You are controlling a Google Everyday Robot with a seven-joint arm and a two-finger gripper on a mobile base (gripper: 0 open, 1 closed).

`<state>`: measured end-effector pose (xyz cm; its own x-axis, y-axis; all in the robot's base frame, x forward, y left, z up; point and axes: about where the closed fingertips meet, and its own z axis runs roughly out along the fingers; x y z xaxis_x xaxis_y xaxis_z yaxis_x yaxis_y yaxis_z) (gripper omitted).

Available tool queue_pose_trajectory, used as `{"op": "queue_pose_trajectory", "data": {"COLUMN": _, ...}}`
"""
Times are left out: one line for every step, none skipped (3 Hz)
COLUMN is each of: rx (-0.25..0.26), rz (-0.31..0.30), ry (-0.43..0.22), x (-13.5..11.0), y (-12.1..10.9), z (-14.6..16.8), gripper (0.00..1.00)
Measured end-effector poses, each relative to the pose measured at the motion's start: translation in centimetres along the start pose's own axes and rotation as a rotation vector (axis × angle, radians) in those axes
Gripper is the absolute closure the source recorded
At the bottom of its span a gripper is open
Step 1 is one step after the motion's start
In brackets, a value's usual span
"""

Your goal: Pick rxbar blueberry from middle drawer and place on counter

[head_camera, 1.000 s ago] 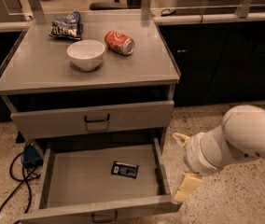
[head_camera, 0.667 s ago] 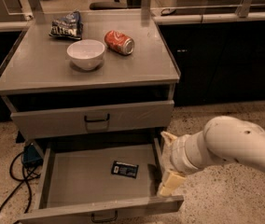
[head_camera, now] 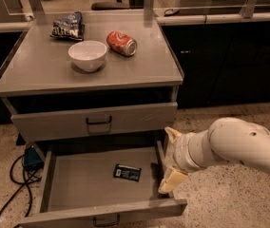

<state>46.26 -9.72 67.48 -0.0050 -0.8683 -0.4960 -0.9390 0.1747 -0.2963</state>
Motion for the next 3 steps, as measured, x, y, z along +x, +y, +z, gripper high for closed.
{"op": "queue_pose_trajectory", "data": {"rx": -0.028, "rz": 0.043, "ry": 0.027, "x": 2.2, "y": 0.5, "z": 2.3, "gripper": 0.00}}
{"op": "queue_pose_trajectory", "data": {"rx": -0.129, "rz": 0.108, "ry": 0.004, "x": 5.1, "y": 2.6, "z": 7.7, "gripper": 0.00}}
{"op": "queue_pose_trajectory", "data": {"rx": -0.249, "rz": 0.138, "ry": -0.053, "x": 6.6, "y": 5.9, "z": 14.6, "gripper": 0.00}}
